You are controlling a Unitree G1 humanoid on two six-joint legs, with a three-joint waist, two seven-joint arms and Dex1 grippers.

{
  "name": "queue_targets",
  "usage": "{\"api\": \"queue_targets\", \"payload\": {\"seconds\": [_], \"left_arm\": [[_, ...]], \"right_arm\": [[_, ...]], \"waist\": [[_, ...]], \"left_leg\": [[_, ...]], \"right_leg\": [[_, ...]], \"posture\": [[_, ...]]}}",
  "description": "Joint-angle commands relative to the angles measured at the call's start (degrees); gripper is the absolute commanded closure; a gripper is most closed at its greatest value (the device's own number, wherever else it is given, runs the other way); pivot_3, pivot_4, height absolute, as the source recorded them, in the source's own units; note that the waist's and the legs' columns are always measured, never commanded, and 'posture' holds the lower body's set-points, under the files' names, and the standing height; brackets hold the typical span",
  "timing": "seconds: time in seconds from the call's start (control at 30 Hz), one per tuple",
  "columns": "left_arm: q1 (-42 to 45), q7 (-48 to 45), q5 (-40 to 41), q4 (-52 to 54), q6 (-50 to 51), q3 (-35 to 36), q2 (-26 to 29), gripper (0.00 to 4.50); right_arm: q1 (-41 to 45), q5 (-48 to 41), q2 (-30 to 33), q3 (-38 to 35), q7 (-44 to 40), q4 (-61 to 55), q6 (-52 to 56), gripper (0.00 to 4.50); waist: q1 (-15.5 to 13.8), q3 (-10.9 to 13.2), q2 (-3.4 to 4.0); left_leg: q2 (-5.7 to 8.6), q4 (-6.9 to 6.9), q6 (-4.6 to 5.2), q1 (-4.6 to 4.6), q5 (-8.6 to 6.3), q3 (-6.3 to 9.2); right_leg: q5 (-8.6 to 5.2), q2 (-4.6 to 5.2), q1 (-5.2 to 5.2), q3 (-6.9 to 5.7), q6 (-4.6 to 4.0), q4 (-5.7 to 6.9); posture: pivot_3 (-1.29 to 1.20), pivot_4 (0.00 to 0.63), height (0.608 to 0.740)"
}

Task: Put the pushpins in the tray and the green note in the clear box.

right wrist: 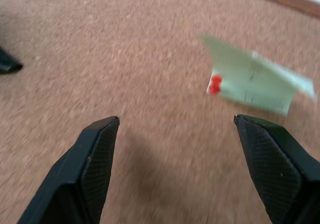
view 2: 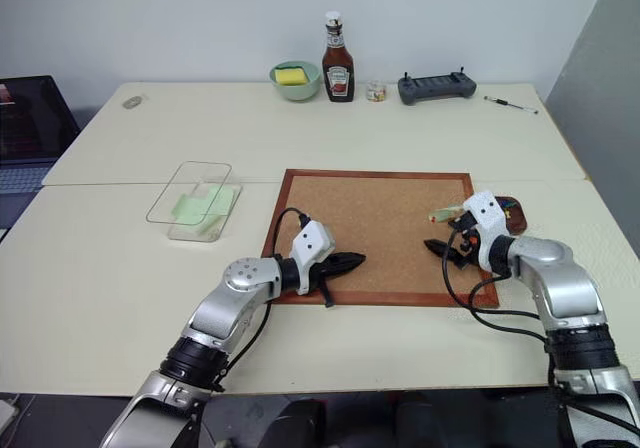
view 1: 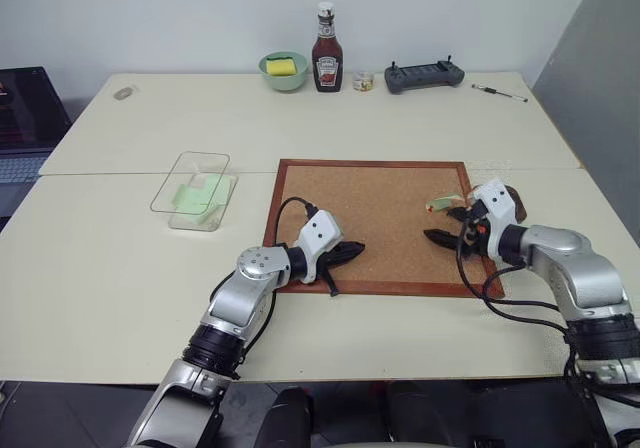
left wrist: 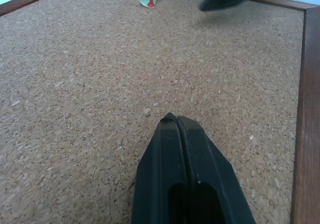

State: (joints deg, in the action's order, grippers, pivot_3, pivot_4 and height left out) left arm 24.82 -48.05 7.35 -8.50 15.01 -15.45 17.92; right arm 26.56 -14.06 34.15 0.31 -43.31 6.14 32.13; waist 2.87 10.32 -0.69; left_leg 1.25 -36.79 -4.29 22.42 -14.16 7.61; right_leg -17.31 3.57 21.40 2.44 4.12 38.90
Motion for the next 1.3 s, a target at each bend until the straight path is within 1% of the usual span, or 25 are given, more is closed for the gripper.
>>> {"api": "queue_targets", "payload": {"seconds": [0.03,0.23,0.27,0.3,0.33,0.37,0.47,0.5,0.53,0.57,0.63,0.67,0.9,0.93,0.97,1.3], "left_arm": [[-1.21,0.03,-0.92,-0.38,1.43,-0.8,0.49,4.5],[-1.51,0.21,-0.91,-0.16,1.58,-0.58,0.69,4.5],[-1.53,0.23,-0.92,-0.15,1.6,-0.58,0.7,4.5],[-1.54,0.26,-0.93,-0.15,1.63,-0.57,0.7,4.5],[-1.54,0.28,-0.94,-0.13,1.65,-0.57,0.7,4.5],[-1.55,0.28,-0.94,-0.13,1.66,-0.57,0.69,4.5],[-1.56,0.28,-0.95,-0.11,1.64,-0.59,0.69,4.5],[-1.56,0.29,-0.95,-0.1,1.64,-0.59,0.69,4.5],[-1.62,0.3,-0.95,0.04,1.69,-0.59,0.72,4.5],[-1.68,0.32,-0.94,0.16,1.74,-0.59,0.74,4.5],[-1.76,0.35,-0.93,0.34,1.83,-0.59,0.79,4.5],[-1.79,0.36,-0.93,0.4,1.89,-0.6,0.81,4.5],[-2.04,0.49,-0.85,0.91,2.25,-0.65,0.94,4.5],[-2.09,0.5,-0.82,0.97,2.27,-0.66,0.96,4.5],[-2.11,0.5,-0.81,0.98,2.28,-0.67,0.98,4.5],[-2.39,0.48,-0.67,1.29,2.61,-0.78,1.05,4.5]], "right_arm": [[3.2,1.63,-1.22,0.05,0.79,3.74,-4.79,0.61],[5.43,3.56,-2.25,0.74,0.79,9.45,-10.04,0.61],[5.89,3.88,-2.39,0.83,0.79,10.5,-10.74,0.79],[6.4,4.26,-2.54,0.96,0.82,11.71,-11.49,0.79],[6.84,4.7,-2.66,1.1,0.82,12.78,-12.2,1.04],[7.25,5.11,-2.8,1.22,0.79,13.79,-12.87,1.12],[8.22,5.79,-3.15,1.45,0.57,15.97,-14.27,1.7],[8.45,5.95,-3.24,1.49,0.49,16.45,-14.61,1.97],[8.62,6.09,-3.33,1.52,0.41,16.76,-14.85,2.06],[8.76,6.24,-3.4,1.53,0.34,17.01,-15.06,2.28],[9.02,6.47,-3.55,1.55,0.27,17.42,-15.4,2.57],[9.11,6.54,-3.58,1.58,0.25,17.57,-15.52,2.83],[9.25,6.39,-3.39,1.37,-0.16,17.01,-15.39,4.09],[9.16,6.25,-3.29,1.34,-0.32,16.67,-15.24,4.39],[9.11,6.1,-3.18,1.27,-0.45,16.3,-15.06,4.45],[8.6,3.55,-1.27,0.21,-3.81,8.99,-12.03,4.45]], "waist": [[0.02,0.0,0.0],[0.02,0.0,0.0],[0.05,0.0,0.0],[0.06,0.0,0.0],[0.07,0.0,0.0],[0.11,0.0,0.0],[0.15,0.0,0.01],[0.15,0.0,0.01],[0.15,0.0,0.0],[0.15,0.0,0.01],[0.21,0.0,0.01],[0.21,0.0,0.01],[0.22,0.0,0.01],[0.22,0.0,0.01],[0.22,0.0,0.01],[0.25,0.0,0.01]], "left_leg": [[0.0,0.0,0.0,0.0,0.0,0.0],[0.0,0.0,0.0,0.0,0.0,0.0],[0.0,0.01,0.0,0.0,0.0,0.0],[-0.01,0.0,0.0,-0.01,0.0,0.0],[0.0,0.01,0.0,-0.01,0.0,-0.01],[0.0,0.01,0.0,-0.01,0.0,-0.01],[0.0,0.01,0.0,-0.02,0.0,0.0],[0.0,0.01,0.0,-0.02,0.0,0.0],[0.0,0.01,0.0,-0.02,0.0,-0.01],[0.0,0.01,0.0,-0.01,0.0,0.0],[0.0,0.01,0.0,-0.02,0.0,-0.01],[0.0,0.01,0.0,-0.02,0.0,-0.01],[0.0,0.01,0.0,-0.02,0.0,-0.01],[0.0,0.0,0.0,-0.02,0.0,-0.01],[0.0,0.0,0.0,-0.02,0.0,-0.01],[0.0,0.01,0.0,-0.01,0.0,0.0]], "right_leg": [[0.0,0.0,0.0,-0.01,0.0,0.0],[0.0,0.0,0.0,0.0,0.0,0.0],[0.0,0.0,0.01,0.0,0.0,0.0],[0.0,0.0,0.0,0.0,0.0,0.0],[0.0,0.0,0.0,0.01,0.0,0.01],[0.0,0.0,0.0,0.0,0.0,0.0],[0.0,0.0,0.0,0.0,0.0,0.01],[0.0,0.0,0.0,0.01,0.0,0.01],[0.0,0.0,0.0,0.01,0.0,0.01],[0.0,0.0,0.0,0.0,0.0,0.01],[0.0,0.0,0.0,0.01,0.0,0.01],[0.0,0.0,0.01,0.01,0.0,0.01],[0.0,0.0,0.01,0.02,0.0,0.01],[0.0,0.0,0.01,0.02,0.0,0.01],[0.0,0.0,0.01,0.01,0.0,0.01],[0.0,0.0,0.03,0.02,0.0,0.02]], "posture": [[0.0,0.15,0.74],[0.0,0.15,0.74],[0.0,0.15,0.74],[0.0,0.15,0.74],[0.0,0.15,0.74],[0.0,0.15,0.74],[0.0,0.15,0.74],[0.0,0.15,0.74],[0.0,0.15,0.74],[0.0,0.15,0.74],[0.0,0.15,0.74],[0.0,0.15,0.74],[0.0,0.15,0.74],[0.0,0.15,0.74],[0.0,0.15,0.74],[0.0,0.15,0.74]]}}
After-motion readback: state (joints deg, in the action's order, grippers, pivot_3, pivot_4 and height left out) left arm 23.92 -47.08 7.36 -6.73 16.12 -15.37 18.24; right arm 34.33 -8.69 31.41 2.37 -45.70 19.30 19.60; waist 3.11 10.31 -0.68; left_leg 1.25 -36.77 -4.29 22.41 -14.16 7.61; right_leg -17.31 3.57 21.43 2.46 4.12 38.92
